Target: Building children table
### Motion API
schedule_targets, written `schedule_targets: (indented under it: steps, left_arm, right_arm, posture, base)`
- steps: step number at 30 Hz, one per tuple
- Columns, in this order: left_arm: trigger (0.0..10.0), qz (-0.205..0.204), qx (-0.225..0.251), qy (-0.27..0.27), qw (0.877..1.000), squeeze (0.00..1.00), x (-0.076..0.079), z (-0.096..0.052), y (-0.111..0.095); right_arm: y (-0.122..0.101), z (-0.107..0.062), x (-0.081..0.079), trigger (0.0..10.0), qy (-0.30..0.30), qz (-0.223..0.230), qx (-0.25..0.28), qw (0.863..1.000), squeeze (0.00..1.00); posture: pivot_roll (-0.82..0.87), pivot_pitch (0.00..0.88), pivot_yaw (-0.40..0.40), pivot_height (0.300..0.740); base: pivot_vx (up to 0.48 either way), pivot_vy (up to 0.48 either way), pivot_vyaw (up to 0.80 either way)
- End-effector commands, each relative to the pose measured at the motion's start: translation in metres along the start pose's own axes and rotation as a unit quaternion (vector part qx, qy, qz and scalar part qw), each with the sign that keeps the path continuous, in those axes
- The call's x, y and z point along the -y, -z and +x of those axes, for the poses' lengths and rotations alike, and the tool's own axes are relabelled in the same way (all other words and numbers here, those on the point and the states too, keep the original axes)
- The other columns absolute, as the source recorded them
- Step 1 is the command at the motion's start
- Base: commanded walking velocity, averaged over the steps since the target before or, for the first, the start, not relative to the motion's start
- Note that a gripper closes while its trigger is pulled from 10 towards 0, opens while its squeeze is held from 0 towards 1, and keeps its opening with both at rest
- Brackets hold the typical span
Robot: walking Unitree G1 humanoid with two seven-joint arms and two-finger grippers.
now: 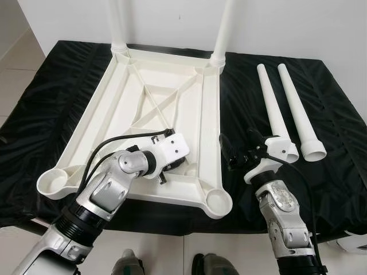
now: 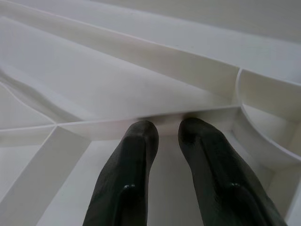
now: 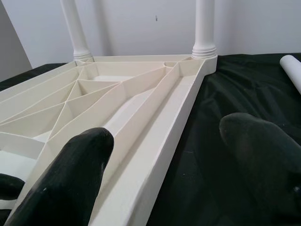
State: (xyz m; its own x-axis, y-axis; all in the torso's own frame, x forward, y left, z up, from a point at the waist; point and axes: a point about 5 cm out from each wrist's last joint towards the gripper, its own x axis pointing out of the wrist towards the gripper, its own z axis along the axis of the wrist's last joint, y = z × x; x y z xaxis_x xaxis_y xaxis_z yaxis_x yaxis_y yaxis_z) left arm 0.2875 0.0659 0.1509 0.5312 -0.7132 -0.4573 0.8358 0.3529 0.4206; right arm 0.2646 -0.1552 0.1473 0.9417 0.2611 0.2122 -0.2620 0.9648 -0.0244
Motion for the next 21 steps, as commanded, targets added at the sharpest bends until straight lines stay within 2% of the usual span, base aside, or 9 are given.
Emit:
schedule_targets:
  steps: [1, 7, 13, 15, 17, 20, 21]
  left_arm:
    - [10.0, 0.002, 0.002, -0.025, 1.000, 0.00, 0.000, 0.005, -0.002]
    - [10.0, 0.002, -0.001, -0.033, 0.999, 0.00, -0.002, 0.005, -0.001]
    - [10.0, 0.018, -0.008, -0.069, 0.997, 0.00, -0.012, 0.002, 0.004]
    - [10.0, 0.026, -0.013, -0.073, 0.997, 0.00, -0.014, -0.002, 0.009]
    - [10.0, 0.028, -0.019, -0.085, 0.996, 0.00, -0.021, -0.012, 0.016]
    - [10.0, 0.026, -0.012, -0.105, 0.994, 0.00, -0.033, -0.025, 0.018]
    - [10.0, 0.026, -0.012, -0.105, 0.994, 0.00, -0.033, -0.025, 0.018]
  right_arm:
    - [0.001, -0.001, 0.001, 10.0, 0.005, -0.002, -0.002, 1.000, 0.00]
    - [0.002, -0.001, 0.001, 10.0, 0.006, -0.001, -0.001, 1.000, 0.00]
    - [0.002, 0.000, 0.000, 10.0, 0.004, -0.001, -0.001, 1.000, 0.00]
    - [0.002, 0.000, -0.001, 10.0, 0.004, -0.001, 0.000, 1.000, 0.00]
    - [0.002, 0.001, 0.000, 10.0, 0.004, -0.002, 0.000, 1.000, 0.00]
    - [0.002, 0.002, 0.001, 10.0, 0.004, -0.002, 0.001, 1.000, 0.00]
    - [0.002, 0.002, 0.001, 10.0, 0.004, -0.002, 0.001, 1.000, 0.00]
  posture:
    - [0.00, 0.073, -0.023, 0.740]
    - [0.00, 0.070, -0.024, 0.740]
    - [0.01, 0.062, -0.026, 0.740]
    - [0.00, 0.059, -0.028, 0.740]
    - [0.01, 0.054, -0.031, 0.740]
    - [0.01, 0.050, -0.036, 0.740]
    - [0.01, 0.050, -0.036, 0.740]
  base:
    - [0.000, 0.000, 0.00]
    - [0.000, 0.000, 0.00]
    - [0.000, 0.000, 0.00]
    - [0.000, 0.000, 0.00]
    - [0.000, 0.000, 0.00]
    - [0.000, 0.000, 0.00]
    - [0.000, 0.000, 0.00]
